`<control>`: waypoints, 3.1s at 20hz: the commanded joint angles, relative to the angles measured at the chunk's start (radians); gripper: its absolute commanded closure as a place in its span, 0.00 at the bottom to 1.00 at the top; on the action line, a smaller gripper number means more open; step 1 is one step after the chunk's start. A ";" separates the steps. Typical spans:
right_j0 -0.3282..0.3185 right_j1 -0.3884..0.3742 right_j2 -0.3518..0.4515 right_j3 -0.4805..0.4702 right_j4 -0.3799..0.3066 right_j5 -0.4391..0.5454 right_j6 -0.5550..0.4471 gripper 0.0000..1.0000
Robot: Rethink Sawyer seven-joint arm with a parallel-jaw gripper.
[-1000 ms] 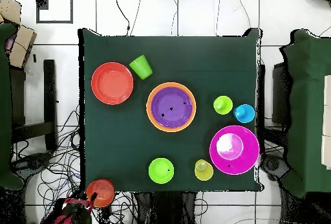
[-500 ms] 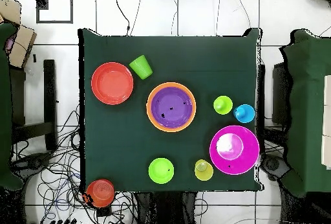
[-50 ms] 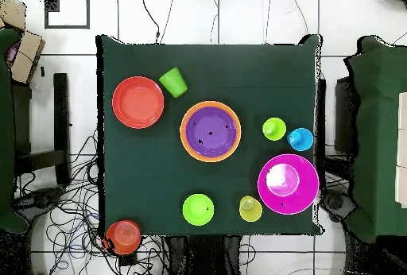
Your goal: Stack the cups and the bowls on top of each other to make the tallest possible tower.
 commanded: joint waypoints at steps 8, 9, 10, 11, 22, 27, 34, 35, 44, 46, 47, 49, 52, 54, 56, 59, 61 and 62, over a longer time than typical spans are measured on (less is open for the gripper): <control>-0.048 0.314 0.078 -0.048 0.112 -0.260 0.204 0.00; -0.052 0.318 0.084 -0.053 0.112 -0.263 0.198 0.00; -0.062 0.324 0.095 -0.056 0.104 -0.273 0.196 0.00; -0.060 0.325 0.102 -0.061 0.109 -0.271 0.194 0.00; 0.050 0.440 0.077 -0.167 0.272 -0.261 0.163 0.00; 0.064 0.505 0.088 -0.207 0.326 -0.282 0.157 0.00; -0.066 0.461 0.104 -0.184 0.229 -0.298 0.154 0.00; -0.100 0.437 0.106 -0.171 0.203 -0.300 0.151 0.00; -0.499 0.156 0.195 -0.047 -0.076 -0.202 0.103 0.00; -0.595 0.105 0.234 -0.020 -0.136 -0.181 0.097 0.00; -0.638 0.076 0.251 -0.005 -0.159 -0.162 0.090 0.00; -0.723 0.027 0.287 0.024 -0.202 -0.134 0.083 0.00; -0.812 0.005 0.327 0.041 -0.249 -0.139 0.089 0.00; -0.839 0.000 0.342 0.050 -0.252 -0.151 0.104 0.00; -0.857 -0.010 0.353 0.058 -0.245 -0.156 0.117 0.00; -0.899 -0.030 0.382 0.065 -0.244 -0.138 0.117 0.00; -0.887 -0.046 0.377 0.070 -0.216 -0.123 0.120 0.00; -0.880 -0.056 0.373 0.073 -0.203 -0.116 0.120 0.00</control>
